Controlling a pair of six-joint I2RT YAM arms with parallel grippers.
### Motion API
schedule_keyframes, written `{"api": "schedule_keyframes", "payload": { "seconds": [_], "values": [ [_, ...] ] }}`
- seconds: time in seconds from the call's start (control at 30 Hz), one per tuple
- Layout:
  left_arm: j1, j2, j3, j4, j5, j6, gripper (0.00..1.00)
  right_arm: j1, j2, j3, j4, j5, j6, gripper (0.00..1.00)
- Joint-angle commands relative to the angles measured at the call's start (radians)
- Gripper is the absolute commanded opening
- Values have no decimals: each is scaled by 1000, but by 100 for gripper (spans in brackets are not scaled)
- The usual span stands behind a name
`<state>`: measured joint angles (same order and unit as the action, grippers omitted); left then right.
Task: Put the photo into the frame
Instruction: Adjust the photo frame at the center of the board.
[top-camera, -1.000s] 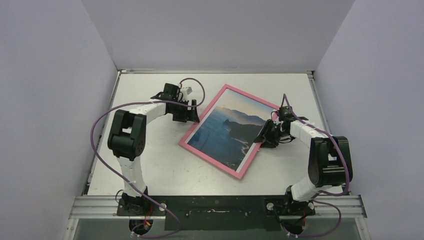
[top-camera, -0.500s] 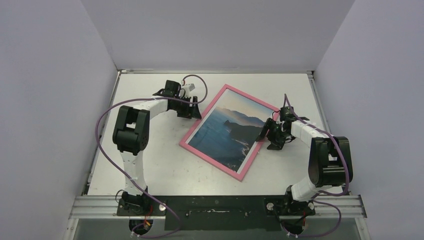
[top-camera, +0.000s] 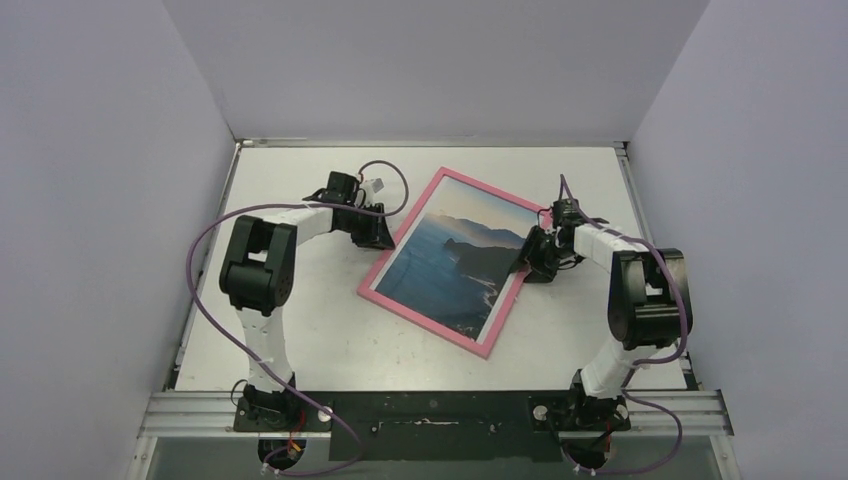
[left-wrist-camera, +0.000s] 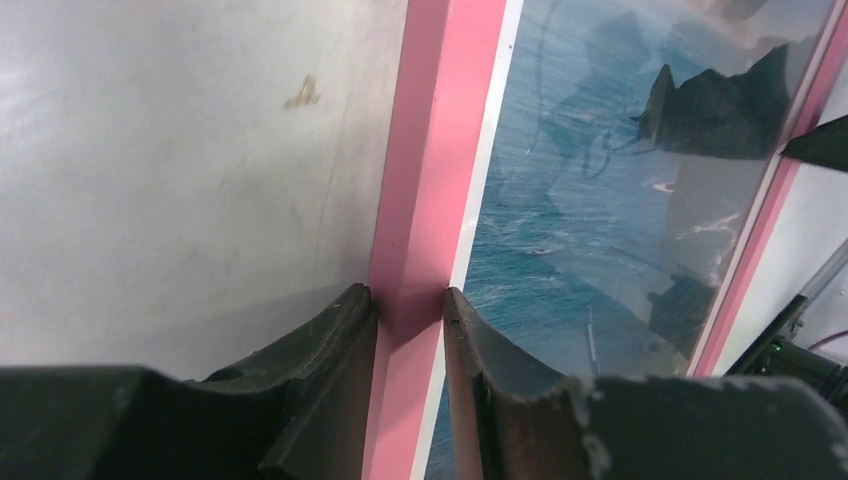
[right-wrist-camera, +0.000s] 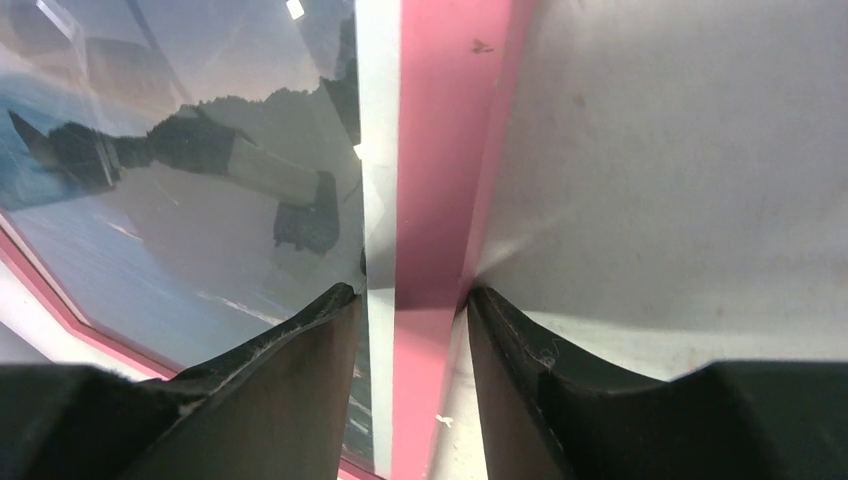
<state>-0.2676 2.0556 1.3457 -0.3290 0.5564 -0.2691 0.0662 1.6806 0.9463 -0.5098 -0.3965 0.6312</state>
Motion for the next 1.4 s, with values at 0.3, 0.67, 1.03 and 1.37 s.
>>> {"api": "schedule_keyframes", "payload": {
  "seconds": [0.3, 0.67, 1.03, 1.37],
  "values": [
    [-3, -275, -258, -38, -142, -87, 26, 104, 215, 297, 157, 21, -87, 44],
    [1, -340, -223, -103, -309, -127, 35, 158, 185, 352, 96, 273, -18, 56],
    [8, -508, -141, -266, -477, -58, 75, 147, -83, 438, -166, 463, 2, 76],
    [-31, -884, -85, -372, -573, -226, 97, 152, -400, 392, -313, 486, -9, 88]
  ]
}}
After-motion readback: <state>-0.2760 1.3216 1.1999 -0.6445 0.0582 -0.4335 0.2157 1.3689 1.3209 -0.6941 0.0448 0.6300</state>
